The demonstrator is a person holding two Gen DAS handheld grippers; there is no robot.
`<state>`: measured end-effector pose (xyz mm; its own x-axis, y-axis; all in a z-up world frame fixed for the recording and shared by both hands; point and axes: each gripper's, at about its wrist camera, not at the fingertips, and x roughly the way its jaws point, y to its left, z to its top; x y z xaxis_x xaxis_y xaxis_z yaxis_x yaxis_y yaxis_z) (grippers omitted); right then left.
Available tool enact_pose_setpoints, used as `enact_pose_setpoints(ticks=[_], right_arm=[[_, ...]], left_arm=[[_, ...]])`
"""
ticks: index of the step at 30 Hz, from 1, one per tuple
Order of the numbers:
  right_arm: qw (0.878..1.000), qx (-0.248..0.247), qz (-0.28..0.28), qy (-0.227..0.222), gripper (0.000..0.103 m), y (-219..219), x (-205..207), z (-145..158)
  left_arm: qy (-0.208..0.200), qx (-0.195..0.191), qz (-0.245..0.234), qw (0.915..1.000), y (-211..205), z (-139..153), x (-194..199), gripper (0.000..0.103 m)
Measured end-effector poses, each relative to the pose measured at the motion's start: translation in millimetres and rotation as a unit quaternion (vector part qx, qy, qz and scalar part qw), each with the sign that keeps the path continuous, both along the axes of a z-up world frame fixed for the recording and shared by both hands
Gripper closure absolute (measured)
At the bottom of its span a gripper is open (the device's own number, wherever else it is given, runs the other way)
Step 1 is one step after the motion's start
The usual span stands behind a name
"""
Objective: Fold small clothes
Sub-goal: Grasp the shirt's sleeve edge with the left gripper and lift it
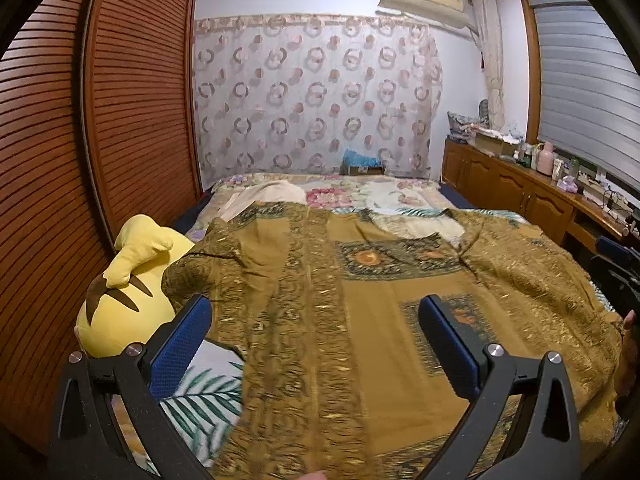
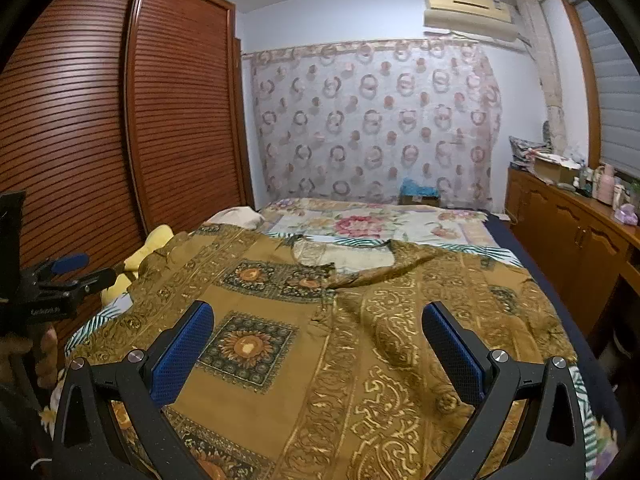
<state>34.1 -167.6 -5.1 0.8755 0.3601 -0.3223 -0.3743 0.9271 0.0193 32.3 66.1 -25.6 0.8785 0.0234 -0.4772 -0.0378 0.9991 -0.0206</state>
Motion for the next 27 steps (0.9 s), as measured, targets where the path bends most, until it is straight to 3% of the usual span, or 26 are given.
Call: enact_pose_setpoints(ticks=[11, 18, 27], right_arm=[[0.997, -0.044, 0.05, 0.043, 0.0, 4.4, 22.7, -5.0], [0.993, -0.058, 0.082, 0.069, 0.0, 6.0, 32.9, 5.1], [0.985, -0.078, 0.122, 0.092, 0.0, 16.8, 48.0, 15.9]], left_arm=[[0.071, 0.025, -0.001, 0.9971, 49.6, -30.9, 39.2, 0.0], [0.106, 0.013, 0.019, 0.9941, 87.6, -41.9, 57.7, 0.0], [0.168, -0.033, 0.007, 0.9853, 124.8, -62.7, 92.2, 0.032]])
